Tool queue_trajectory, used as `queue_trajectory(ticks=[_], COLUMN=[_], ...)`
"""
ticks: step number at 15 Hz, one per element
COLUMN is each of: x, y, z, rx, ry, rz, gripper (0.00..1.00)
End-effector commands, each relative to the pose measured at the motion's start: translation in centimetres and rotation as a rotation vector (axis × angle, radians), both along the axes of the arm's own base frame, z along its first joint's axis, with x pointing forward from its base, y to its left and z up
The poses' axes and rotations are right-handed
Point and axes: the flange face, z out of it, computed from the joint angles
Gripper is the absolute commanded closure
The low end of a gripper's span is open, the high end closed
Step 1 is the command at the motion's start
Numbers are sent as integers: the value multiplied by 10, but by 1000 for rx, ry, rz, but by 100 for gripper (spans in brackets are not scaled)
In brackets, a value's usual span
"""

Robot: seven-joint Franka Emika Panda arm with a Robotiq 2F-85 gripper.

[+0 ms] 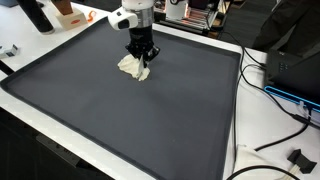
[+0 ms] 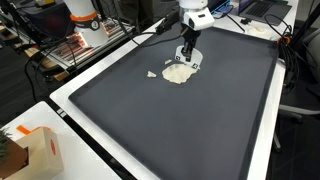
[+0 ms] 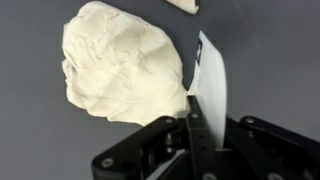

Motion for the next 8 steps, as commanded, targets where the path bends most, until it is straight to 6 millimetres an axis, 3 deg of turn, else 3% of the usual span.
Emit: queue_trajectory(ticks=[1,8], x=[1,6], y=[-1,0], z=[2,6], rx=[-1,1], ry=[-2,-14], rz=[-2,-1], gripper=[96,96])
